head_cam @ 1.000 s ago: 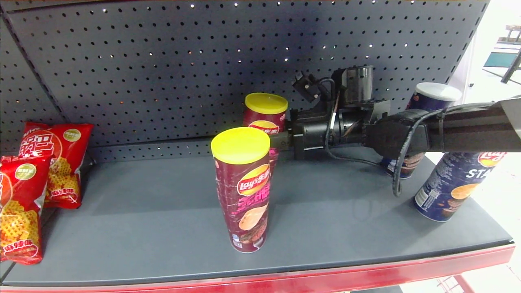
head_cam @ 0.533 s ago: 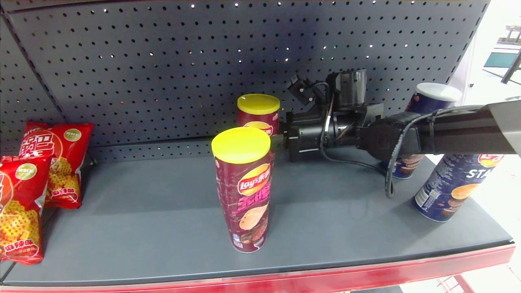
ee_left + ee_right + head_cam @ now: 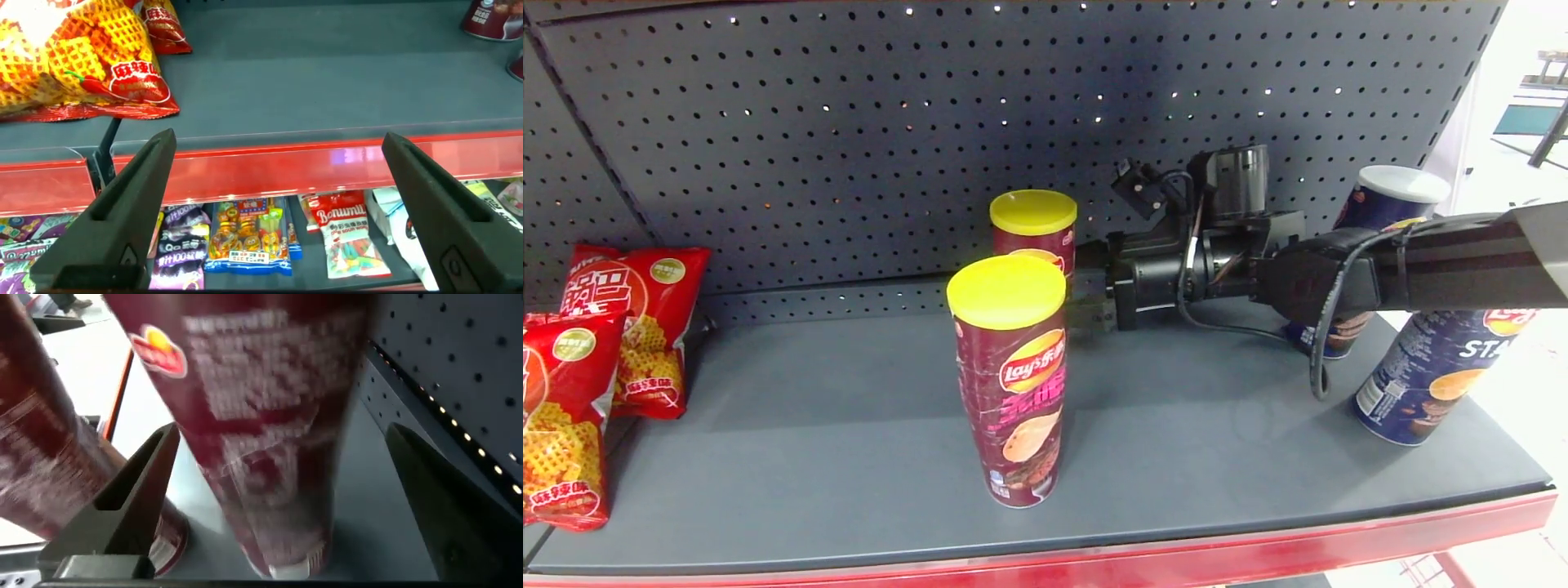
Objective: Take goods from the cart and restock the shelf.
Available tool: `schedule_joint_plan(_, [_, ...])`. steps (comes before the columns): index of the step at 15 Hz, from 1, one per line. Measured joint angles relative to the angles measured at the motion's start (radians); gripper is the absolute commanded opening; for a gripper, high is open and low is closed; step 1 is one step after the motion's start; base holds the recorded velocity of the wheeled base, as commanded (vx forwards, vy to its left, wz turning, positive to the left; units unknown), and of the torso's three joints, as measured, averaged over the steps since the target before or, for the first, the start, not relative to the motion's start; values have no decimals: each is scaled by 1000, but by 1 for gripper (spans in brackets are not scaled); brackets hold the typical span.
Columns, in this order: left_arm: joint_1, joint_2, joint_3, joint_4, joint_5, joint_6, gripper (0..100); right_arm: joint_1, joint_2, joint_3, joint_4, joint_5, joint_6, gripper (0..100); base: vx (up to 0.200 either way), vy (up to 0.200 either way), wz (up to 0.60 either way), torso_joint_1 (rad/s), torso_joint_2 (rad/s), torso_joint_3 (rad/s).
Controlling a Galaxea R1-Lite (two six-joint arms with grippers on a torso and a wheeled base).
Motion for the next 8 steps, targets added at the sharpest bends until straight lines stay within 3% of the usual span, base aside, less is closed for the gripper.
schedule_joint_plan(8, [0, 0, 0, 0, 0, 0, 100, -99, -188, 237, -3, 29, -6, 100, 0, 0, 0, 0, 0, 0])
